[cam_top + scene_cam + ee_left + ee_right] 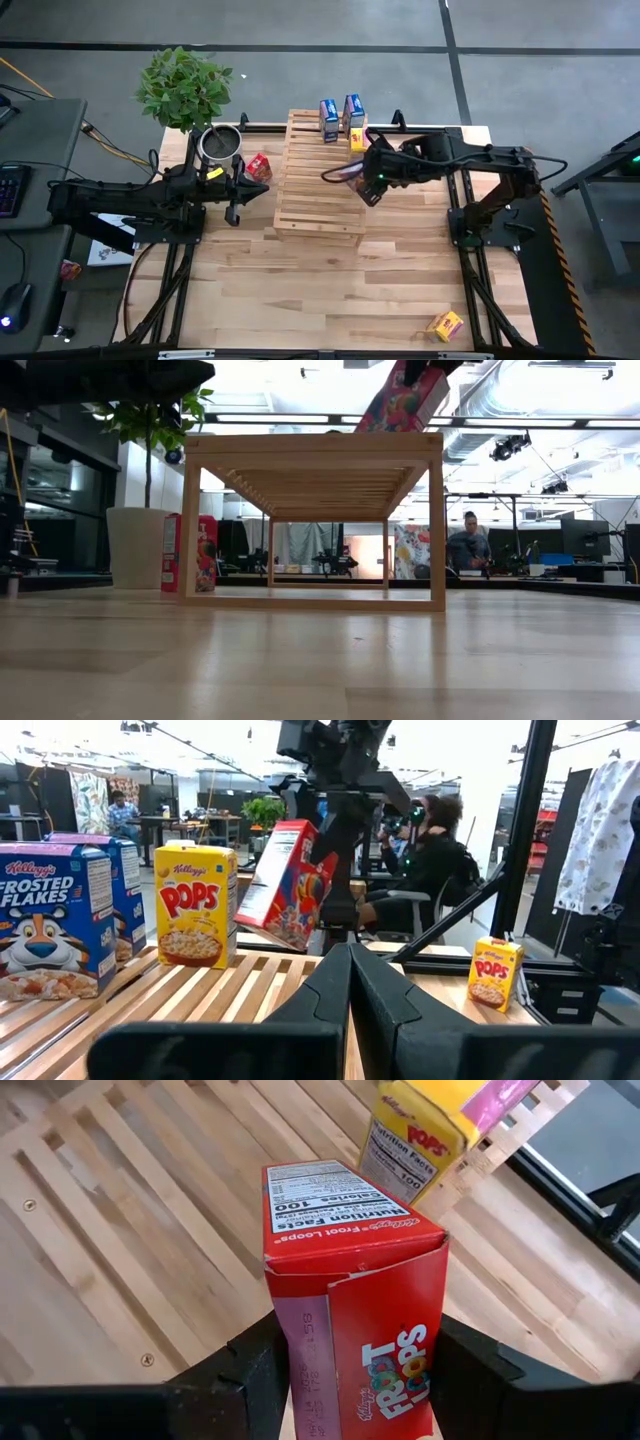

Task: Stack cereal on shelf
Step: Put the bottom red cereal box on the shelf

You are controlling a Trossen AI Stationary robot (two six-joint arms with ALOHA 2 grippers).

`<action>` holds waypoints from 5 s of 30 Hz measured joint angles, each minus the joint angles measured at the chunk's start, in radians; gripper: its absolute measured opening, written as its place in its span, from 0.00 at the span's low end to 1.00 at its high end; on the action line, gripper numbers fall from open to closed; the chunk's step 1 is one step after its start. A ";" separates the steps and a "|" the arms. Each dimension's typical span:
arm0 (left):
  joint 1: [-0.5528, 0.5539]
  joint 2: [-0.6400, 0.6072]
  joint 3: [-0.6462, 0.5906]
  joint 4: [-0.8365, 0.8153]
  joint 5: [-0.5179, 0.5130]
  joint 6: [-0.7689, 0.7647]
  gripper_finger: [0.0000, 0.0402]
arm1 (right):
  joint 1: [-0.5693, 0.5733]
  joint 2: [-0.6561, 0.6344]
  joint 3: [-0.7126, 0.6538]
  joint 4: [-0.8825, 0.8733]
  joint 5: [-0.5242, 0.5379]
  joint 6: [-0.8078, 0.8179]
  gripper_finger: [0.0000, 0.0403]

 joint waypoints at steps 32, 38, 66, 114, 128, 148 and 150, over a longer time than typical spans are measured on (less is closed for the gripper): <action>0.000 0.000 0.000 0.000 0.000 0.000 0.00 | -0.017 0.047 0.000 0.058 -0.057 -0.045 0.46; 0.000 0.000 0.000 0.000 0.000 -0.001 0.00 | -0.017 0.034 0.000 -0.008 -0.131 -0.045 0.46; 0.000 0.000 0.000 0.003 0.000 0.000 0.00 | 0.016 0.004 0.000 0.077 -0.177 -0.220 0.46; 0.000 0.000 0.000 0.005 0.000 -0.009 0.00 | 0.338 -0.091 -0.472 0.141 -0.336 0.357 0.46; 0.000 0.000 0.000 0.005 0.000 -0.009 0.00 | 0.284 -0.091 -0.353 0.095 -0.256 0.286 0.46; 0.000 0.000 0.000 0.004 0.000 -0.009 0.00 | 0.257 -0.092 -0.034 -0.143 -0.195 0.291 0.46; 0.000 0.000 0.000 0.005 0.000 -0.009 0.00 | 0.230 -0.091 0.031 -0.144 -0.120 0.269 0.46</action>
